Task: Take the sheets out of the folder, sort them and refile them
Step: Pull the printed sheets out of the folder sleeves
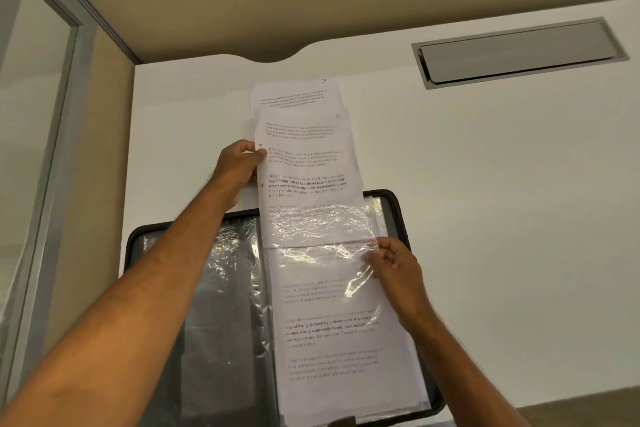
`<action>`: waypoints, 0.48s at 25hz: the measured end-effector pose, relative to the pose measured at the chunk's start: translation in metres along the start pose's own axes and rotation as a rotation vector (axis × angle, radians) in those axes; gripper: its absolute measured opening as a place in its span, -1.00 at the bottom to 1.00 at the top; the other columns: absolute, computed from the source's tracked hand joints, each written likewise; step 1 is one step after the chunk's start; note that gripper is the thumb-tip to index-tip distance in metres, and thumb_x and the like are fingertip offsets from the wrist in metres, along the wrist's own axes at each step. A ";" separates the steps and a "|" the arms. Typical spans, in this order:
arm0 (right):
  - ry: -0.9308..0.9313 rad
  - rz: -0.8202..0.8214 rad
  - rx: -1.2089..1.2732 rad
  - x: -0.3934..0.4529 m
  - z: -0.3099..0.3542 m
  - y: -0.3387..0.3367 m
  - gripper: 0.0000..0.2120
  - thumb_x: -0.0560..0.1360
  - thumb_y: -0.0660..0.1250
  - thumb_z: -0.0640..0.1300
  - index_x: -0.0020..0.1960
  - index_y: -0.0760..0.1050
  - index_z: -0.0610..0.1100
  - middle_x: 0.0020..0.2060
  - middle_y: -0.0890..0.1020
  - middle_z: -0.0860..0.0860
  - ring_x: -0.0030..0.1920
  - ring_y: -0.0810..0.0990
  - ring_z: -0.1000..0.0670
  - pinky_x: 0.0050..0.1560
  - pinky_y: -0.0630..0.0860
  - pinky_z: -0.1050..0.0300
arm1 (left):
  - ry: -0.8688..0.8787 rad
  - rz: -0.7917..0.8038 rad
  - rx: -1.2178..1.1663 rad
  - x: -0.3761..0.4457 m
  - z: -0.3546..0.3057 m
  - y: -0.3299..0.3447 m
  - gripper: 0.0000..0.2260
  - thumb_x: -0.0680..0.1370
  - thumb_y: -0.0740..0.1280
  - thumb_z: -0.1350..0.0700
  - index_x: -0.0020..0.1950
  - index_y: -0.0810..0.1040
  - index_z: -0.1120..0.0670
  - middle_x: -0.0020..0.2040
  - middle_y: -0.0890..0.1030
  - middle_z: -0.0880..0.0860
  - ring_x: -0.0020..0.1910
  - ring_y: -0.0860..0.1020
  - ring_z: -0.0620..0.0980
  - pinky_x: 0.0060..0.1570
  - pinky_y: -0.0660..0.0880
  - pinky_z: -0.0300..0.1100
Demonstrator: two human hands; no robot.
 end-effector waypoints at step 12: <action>0.002 -0.023 -0.013 0.003 -0.004 0.001 -0.87 0.61 0.37 -0.19 0.10 0.61 0.01 -0.08 0.74 0.06 -0.09 0.73 0.01 0.10 0.69 -0.10 | 0.016 -0.286 -0.099 0.063 -0.011 0.013 -0.96 0.61 0.42 0.10 0.00 0.62 0.06 0.08 0.72 0.11 -0.08 0.68 0.05 -0.17 0.61 -0.11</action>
Point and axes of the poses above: each hand's wrist, its own x-axis towards the middle knuckle, its own y-axis out of the palm, z = x × y, the point moved 1 cm from there along x, towards the middle knuckle
